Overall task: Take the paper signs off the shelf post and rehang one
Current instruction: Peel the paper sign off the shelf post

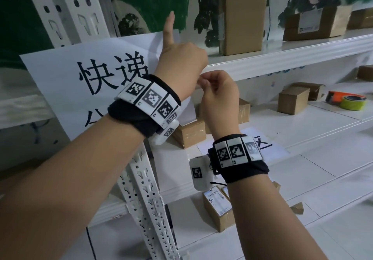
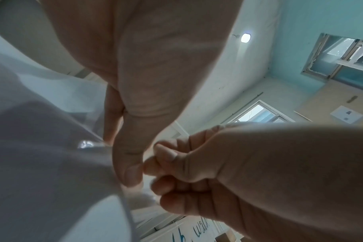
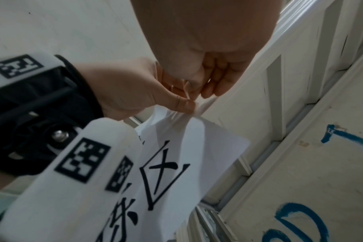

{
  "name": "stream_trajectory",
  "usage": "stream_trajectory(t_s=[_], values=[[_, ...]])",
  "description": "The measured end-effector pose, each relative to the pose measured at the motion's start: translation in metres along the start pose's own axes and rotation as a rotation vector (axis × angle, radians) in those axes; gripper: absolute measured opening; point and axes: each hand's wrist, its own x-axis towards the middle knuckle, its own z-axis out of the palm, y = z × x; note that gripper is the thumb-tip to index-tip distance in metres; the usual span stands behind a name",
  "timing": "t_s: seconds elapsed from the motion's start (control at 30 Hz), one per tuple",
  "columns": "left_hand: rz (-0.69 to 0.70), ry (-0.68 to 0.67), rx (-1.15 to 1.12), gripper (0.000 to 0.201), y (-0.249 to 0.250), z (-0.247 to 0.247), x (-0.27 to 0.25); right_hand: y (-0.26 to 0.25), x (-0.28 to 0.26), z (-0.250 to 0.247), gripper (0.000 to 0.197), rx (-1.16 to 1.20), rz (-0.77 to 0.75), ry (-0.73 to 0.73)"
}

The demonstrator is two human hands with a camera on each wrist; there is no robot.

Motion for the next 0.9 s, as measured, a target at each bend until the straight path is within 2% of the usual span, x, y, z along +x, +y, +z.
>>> stream_trajectory(t_s=[0.13, 0.2, 0.37, 0.4, 0.47, 0.53, 0.6, 0.7, 0.8, 0.9], values=[[0.077, 0.02, -0.008, 0.03, -0.007, 0.0, -0.004, -0.004, -0.007, 0.002, 0.017, 0.111, 0.033, 0.011], [0.117, 0.029, 0.01, 0.033, -0.01, -0.003, -0.007, -0.007, -0.012, 0.004, 0.024, 0.203, 0.07, 0.023], [0.165, 0.058, 0.011, 0.02, -0.012, -0.006, -0.018, -0.024, -0.022, 0.006, 0.034, 0.384, 0.199, -0.024], [0.172, 0.056, 0.008, 0.022, -0.013, -0.006, -0.022, -0.027, -0.024, 0.005, 0.036, 0.384, 0.213, -0.038], [0.181, 0.016, -0.041, 0.043, -0.015, -0.004, -0.03, -0.031, -0.029, 0.002, 0.039, 0.365, 0.221, -0.068], [0.174, -0.016, -0.205, 0.061, -0.019, 0.003, -0.039, -0.034, -0.032, 0.0, 0.041, 0.316, 0.212, -0.074], [0.19, 0.063, -0.365, 0.068, -0.024, 0.01, -0.05, -0.037, -0.035, -0.002, 0.049, 0.287, 0.196, -0.077], [0.201, 0.275, -0.411, 0.069, -0.031, 0.013, -0.068, -0.043, -0.039, -0.004, 0.056, 0.239, 0.196, -0.09], [0.107, 0.389, -0.378, 0.068, -0.032, 0.01, -0.086, -0.049, -0.046, -0.005, 0.045, 0.286, 0.2, -0.086], [-0.012, 0.41, -0.395, 0.071, -0.033, 0.01, -0.104, -0.054, -0.055, -0.003, 0.032, 0.297, 0.196, -0.077]])
